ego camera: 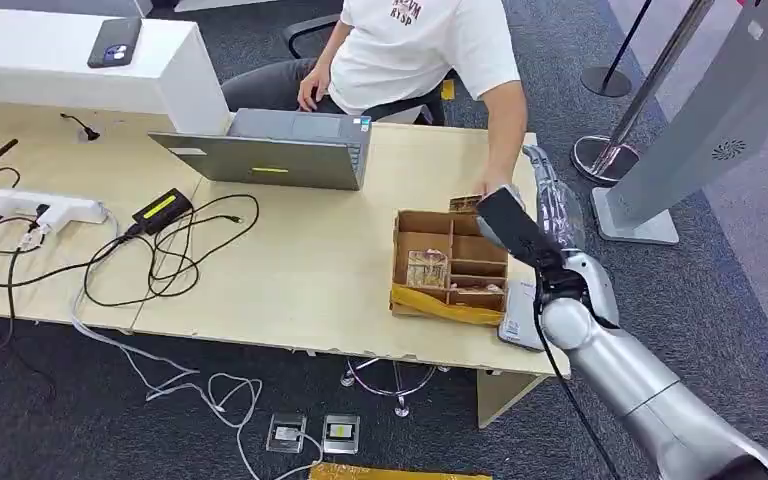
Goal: Pass the card to the sensor for recognition and then transmit it.
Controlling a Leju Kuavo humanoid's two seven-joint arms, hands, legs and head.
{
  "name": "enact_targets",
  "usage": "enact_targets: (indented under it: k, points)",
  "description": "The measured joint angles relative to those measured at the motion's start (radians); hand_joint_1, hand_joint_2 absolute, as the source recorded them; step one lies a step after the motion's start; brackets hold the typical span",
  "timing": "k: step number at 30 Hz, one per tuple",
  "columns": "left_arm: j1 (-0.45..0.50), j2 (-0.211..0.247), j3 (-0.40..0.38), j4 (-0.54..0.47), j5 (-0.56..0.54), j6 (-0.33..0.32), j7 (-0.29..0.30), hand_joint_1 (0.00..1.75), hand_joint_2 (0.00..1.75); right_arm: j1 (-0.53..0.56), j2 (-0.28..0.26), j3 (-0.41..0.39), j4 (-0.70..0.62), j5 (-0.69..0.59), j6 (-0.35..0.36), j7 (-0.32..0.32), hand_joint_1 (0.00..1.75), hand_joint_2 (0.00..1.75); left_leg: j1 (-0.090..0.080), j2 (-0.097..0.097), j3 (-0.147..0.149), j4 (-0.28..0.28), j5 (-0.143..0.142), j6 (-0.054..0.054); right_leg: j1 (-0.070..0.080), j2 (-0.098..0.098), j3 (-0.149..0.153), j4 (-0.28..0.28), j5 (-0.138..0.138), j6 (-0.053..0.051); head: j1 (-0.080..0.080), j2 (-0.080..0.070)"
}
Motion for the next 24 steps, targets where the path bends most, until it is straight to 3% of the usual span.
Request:
enact_targets:
  k: [13,17,24]
  points:
    - [0.013,0.004,0.002,0.0,0.01,0.011,-0.02,0.0,0.0,0.209,-0.098,-0.032,-0.227,0.112,0.036,0.002,0.0,1.75,0.0,0.0,0.0,0.0,0.0,0.0,0.0,0.0,0.0,0.0,0.0,0.0,0.0,0.0]
    - [0.011,0.005,0.002,0.0,-0.003,0.009,-0.019,0.0,0.0,0.246,-0.117,-0.035,-0.259,0.209,0.092,-0.003,0.0,1.75,0.0,0.0,0.0,0.0,0.0,0.0,0.0,0.0,0.0,0.0,0.0,0.0,0.001,0.0]
    - [0.008,0.005,0.002,0.0,-0.009,0.006,-0.011,0.0,0.0,0.264,-0.131,-0.021,-0.298,0.394,0.187,0.057,0.0,1.75,0.0,0.0,0.0,0.0,0.0,0.0,0.0,0.0,0.0,0.0,0.0,0.0,0.0,0.0]
